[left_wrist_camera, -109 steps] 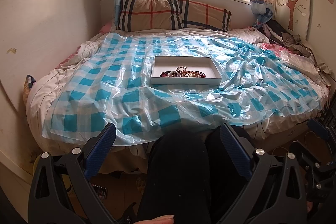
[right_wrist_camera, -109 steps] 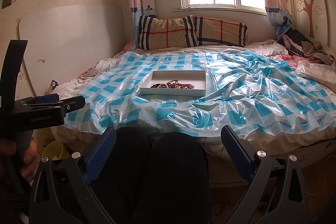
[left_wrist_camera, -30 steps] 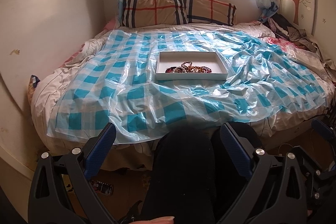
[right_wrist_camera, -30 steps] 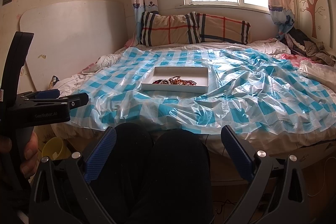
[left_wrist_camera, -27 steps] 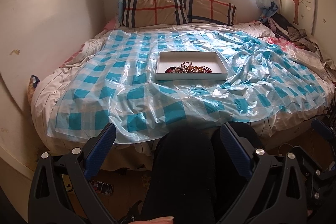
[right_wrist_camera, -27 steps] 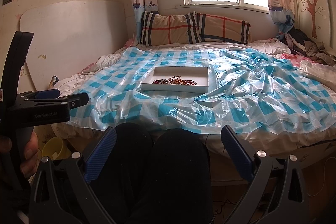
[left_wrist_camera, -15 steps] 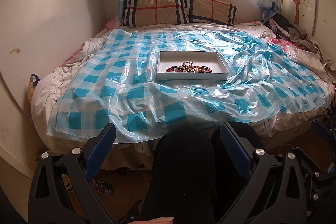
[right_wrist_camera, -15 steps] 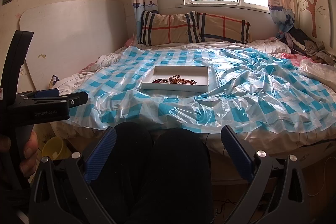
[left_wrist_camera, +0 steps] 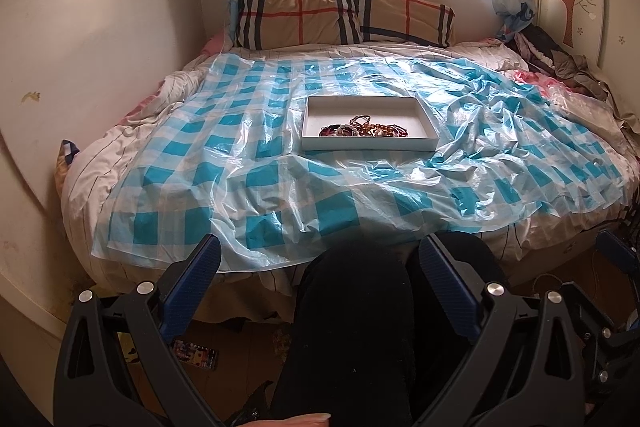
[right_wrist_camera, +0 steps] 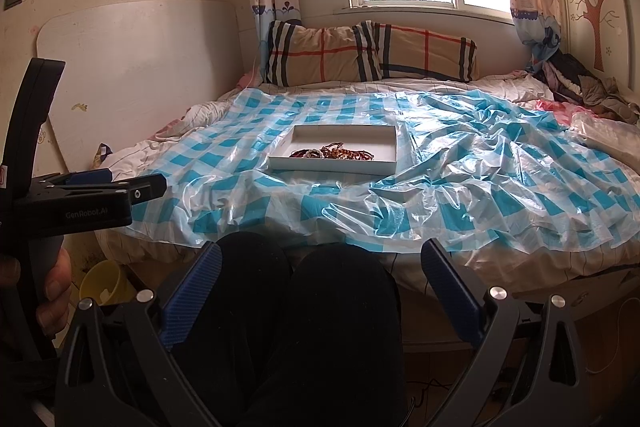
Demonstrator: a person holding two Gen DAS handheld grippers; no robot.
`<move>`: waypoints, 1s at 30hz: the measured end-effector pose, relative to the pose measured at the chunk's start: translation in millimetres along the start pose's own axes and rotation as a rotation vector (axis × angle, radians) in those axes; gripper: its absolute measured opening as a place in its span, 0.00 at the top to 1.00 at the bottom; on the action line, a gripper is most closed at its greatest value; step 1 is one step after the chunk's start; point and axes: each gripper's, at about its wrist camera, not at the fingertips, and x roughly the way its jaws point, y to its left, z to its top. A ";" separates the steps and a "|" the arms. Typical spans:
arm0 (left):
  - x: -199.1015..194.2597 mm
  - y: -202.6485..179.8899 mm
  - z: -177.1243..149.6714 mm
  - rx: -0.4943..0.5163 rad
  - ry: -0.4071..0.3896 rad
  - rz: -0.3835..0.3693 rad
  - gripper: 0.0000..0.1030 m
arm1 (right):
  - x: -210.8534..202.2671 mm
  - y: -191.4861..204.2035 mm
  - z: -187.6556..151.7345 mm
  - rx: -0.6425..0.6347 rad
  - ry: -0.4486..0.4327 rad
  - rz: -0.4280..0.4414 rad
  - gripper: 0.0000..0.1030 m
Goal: Organize jewelry
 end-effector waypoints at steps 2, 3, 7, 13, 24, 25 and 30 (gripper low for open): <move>0.2 -1.5 -0.9 0.006 -0.001 0.010 0.07 | 0.2 0.1 0.3 -0.001 0.000 0.000 0.07; 0.1 -1.9 -1.1 0.009 -0.001 0.014 0.07 | -0.3 0.2 0.2 -0.001 0.000 -0.001 0.07; 0.7 -4.5 -1.5 0.015 -0.001 0.021 0.07 | -0.4 0.0 0.2 0.000 0.000 -0.001 0.07; 1.6 -6.1 -1.2 0.010 0.007 0.015 0.07 | 0.0 -0.2 0.8 -0.001 0.001 0.000 0.07; 0.8 0.3 -2.7 -0.021 -0.020 0.023 0.08 | 0.2 0.1 -0.1 0.000 0.001 -0.001 0.07; 1.5 0.3 -2.2 -0.023 -0.017 0.024 0.08 | 0.1 0.0 0.0 -0.001 0.000 -0.001 0.07; 8.1 0.6 -2.3 -0.026 0.021 0.022 0.08 | -2.4 -0.4 -1.3 -0.003 -0.004 -0.005 0.07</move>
